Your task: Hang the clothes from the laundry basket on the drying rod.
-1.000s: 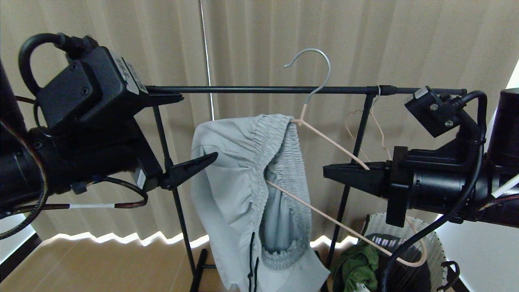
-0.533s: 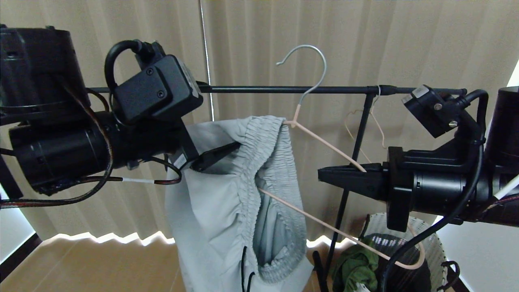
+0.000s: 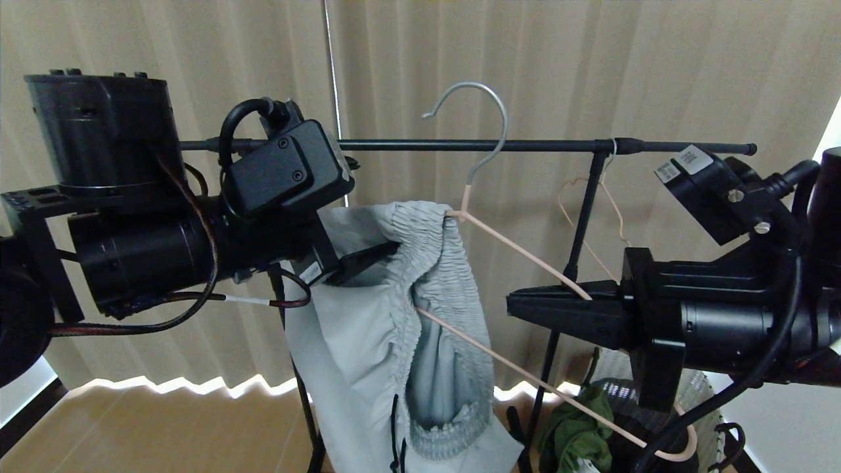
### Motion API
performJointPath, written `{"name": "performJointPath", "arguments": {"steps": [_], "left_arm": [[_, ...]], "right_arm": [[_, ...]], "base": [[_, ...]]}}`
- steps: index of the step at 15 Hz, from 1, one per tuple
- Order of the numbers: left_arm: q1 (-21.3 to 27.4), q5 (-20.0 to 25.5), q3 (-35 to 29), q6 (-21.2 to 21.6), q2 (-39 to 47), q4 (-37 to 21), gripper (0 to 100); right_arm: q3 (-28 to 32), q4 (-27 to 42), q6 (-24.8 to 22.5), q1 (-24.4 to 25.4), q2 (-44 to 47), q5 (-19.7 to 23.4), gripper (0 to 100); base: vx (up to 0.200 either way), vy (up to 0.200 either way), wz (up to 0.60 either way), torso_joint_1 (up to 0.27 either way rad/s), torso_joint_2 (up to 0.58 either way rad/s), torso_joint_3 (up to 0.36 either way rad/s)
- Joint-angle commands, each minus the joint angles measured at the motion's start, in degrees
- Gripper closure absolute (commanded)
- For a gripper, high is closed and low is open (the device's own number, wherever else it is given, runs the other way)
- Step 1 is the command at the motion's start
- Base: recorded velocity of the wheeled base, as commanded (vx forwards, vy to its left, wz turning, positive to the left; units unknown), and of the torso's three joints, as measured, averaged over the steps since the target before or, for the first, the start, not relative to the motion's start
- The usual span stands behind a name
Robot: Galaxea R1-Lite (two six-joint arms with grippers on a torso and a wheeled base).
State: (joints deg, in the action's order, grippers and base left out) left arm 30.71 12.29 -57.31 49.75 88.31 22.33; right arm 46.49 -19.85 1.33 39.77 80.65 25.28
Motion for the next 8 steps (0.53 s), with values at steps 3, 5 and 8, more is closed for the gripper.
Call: {"name": "performJointPath", "arguments": {"steps": [3,5,8], "left_arm": [[0.0,1.0,0.4,0.0,0.3,0.0,100],[0.0,1.2,0.4,0.0,0.7,0.0,100],[0.0,1.2,0.4,0.0,1.0,0.0,100]], "right_arm": [[-1.2,0.0,-0.4,0.4,-1.7,2.1,100],[-1.4,0.0,-0.4,0.4,-2.1,2.4,100],[-1.8,0.1,-0.4,0.4,-2.8,2.5,100]], "base": [[0.000,0.000,0.00,0.000,0.00,0.000],[0.000,0.000,0.00,0.000,0.00,0.000],[0.000,0.000,0.00,0.000,0.00,0.000]]}}
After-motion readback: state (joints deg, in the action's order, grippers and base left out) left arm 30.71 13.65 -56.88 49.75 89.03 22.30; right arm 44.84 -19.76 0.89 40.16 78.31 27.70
